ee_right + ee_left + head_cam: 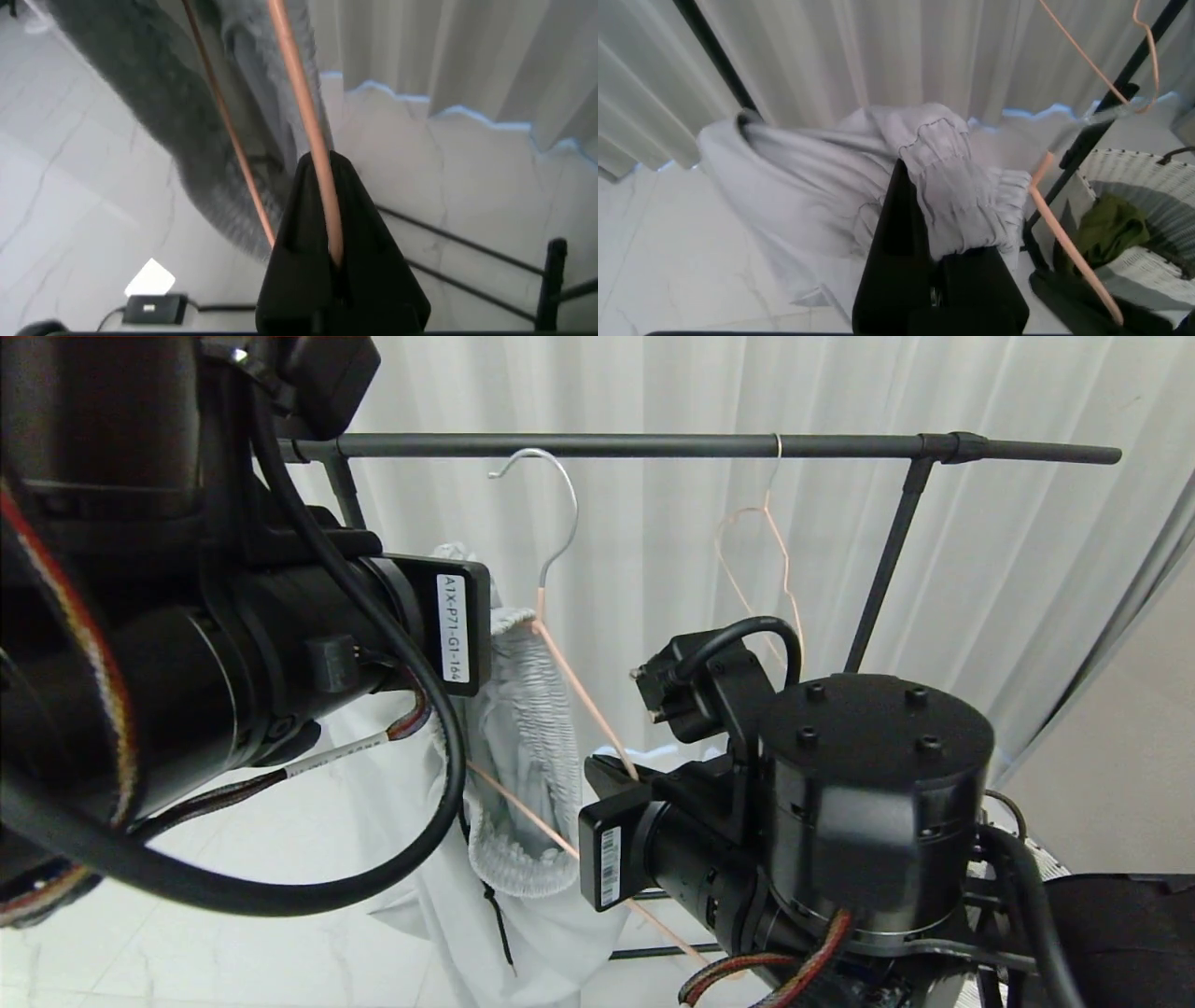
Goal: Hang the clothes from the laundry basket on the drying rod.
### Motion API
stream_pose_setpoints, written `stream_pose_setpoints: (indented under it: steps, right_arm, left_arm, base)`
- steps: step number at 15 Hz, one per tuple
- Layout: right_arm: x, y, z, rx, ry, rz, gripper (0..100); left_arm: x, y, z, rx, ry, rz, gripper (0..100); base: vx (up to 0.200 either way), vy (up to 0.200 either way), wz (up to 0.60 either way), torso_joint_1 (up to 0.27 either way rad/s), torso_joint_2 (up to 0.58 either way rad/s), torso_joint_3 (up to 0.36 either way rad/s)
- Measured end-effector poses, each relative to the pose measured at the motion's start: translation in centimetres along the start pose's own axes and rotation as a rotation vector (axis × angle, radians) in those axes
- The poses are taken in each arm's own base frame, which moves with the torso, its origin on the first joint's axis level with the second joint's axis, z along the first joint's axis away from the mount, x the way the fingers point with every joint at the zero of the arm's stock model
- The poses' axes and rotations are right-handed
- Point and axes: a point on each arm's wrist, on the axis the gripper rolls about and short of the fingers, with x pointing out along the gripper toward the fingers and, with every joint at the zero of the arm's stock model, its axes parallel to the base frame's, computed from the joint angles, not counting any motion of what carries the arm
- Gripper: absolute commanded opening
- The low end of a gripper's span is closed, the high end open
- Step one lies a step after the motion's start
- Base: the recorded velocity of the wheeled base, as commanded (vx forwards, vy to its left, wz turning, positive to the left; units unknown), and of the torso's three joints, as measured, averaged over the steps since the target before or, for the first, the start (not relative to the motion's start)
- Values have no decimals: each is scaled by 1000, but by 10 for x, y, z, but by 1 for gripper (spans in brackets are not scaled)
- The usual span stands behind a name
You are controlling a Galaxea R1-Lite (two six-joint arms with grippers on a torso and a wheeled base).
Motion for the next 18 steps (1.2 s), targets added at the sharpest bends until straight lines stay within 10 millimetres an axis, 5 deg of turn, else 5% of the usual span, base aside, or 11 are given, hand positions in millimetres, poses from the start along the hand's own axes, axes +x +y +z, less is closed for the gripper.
stream_pose_setpoints:
  steps: [15, 16, 18]
  right_arm:
    - [-4, 4, 24, -62, -211, 0, 0]
    - [-4, 4, 25, -60, -218, 1, 0]
    - [-5, 4, 25, -65, -222, 1, 0]
  left_arm:
    - [-2, 2, -2, 4, 0, 3, 0]
    - [-2, 2, -2, 5, 1, 3, 100]
    - [-3, 3, -4, 9, 5, 3, 100]
  base:
    - [0, 0, 0, 0, 0, 0]
    - [0, 0, 0, 0, 0, 0]
    - [0, 0, 0, 0, 0, 0]
